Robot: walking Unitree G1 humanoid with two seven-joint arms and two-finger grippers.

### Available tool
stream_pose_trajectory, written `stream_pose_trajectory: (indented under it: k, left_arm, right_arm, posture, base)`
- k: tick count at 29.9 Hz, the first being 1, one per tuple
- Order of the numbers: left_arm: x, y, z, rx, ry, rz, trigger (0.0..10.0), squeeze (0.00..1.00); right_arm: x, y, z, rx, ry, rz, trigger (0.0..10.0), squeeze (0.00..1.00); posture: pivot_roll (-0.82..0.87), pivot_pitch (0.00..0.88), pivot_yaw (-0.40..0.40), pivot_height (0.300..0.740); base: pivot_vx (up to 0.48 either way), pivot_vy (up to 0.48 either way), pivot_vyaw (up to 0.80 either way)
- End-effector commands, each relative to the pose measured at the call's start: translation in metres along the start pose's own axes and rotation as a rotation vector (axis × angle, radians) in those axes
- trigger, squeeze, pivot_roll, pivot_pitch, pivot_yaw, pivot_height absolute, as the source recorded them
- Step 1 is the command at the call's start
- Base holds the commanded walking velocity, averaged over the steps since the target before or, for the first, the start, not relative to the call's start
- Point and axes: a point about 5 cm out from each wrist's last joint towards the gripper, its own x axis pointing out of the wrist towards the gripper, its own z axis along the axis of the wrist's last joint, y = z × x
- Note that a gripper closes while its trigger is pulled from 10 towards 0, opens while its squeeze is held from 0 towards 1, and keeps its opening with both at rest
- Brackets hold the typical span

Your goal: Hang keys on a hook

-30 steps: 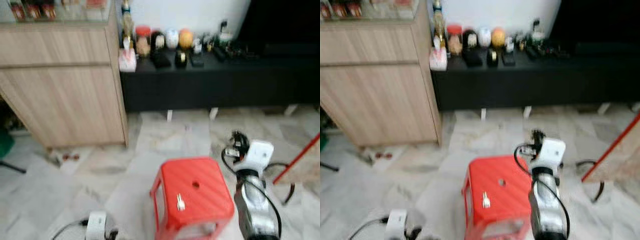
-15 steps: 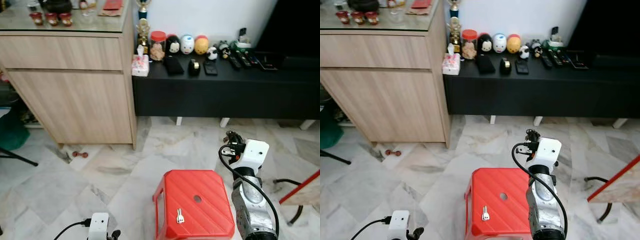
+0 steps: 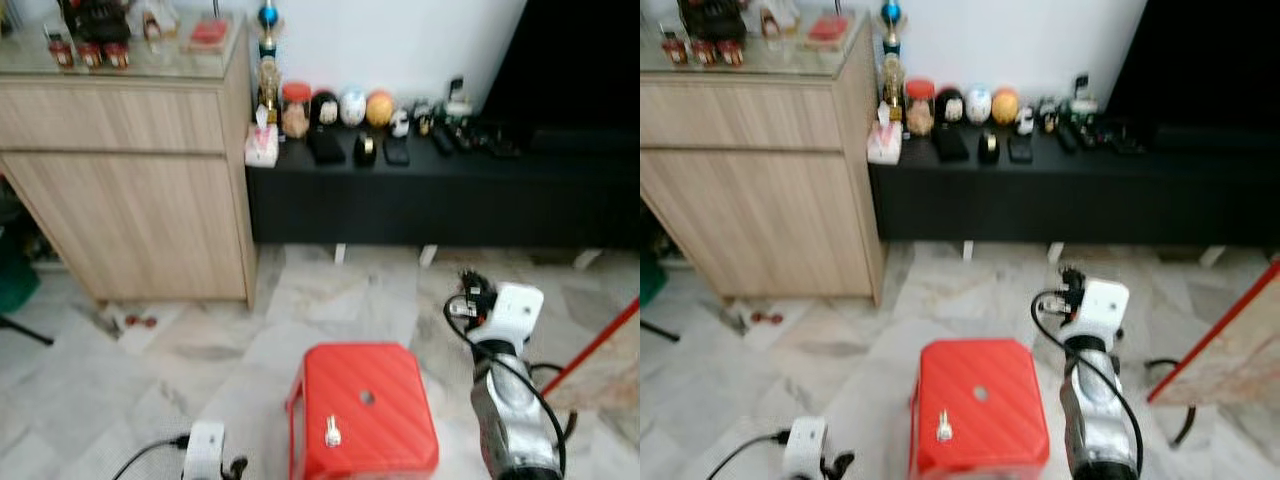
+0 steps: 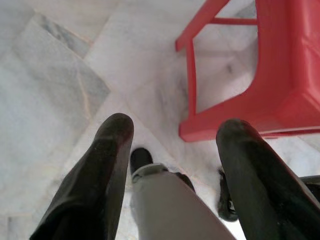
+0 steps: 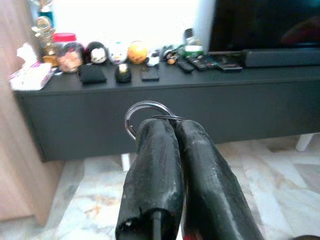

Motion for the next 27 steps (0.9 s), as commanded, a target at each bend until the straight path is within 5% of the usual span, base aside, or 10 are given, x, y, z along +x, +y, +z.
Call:
stream_pose_trajectory:
  k: [1,27]
  left_arm:
    - [-0.0006,-0.0027,-0.0049,0.009,0.026,-0.006,10.0,0.0]
    - [0.0,-0.0022,-0.0038,0.02,0.032,-0.009,10.0,0.0]
  right_arm:
    - [0.0005,-0.0071,0.0031,-0.009,-0.006,-0.02,10.0,0.0]
    - [0.0013,-0.0112,0.0044,0.023,-0.011,-0.06,10.0,0.0]
  posture:
    - [0.02,0.0,-0.083,0.74]
    - [0.01,0.0,-0.069,0.74]
  base:
    - [0.0,-0.375,0.0]
    - [0.0,-0.376,0.0]
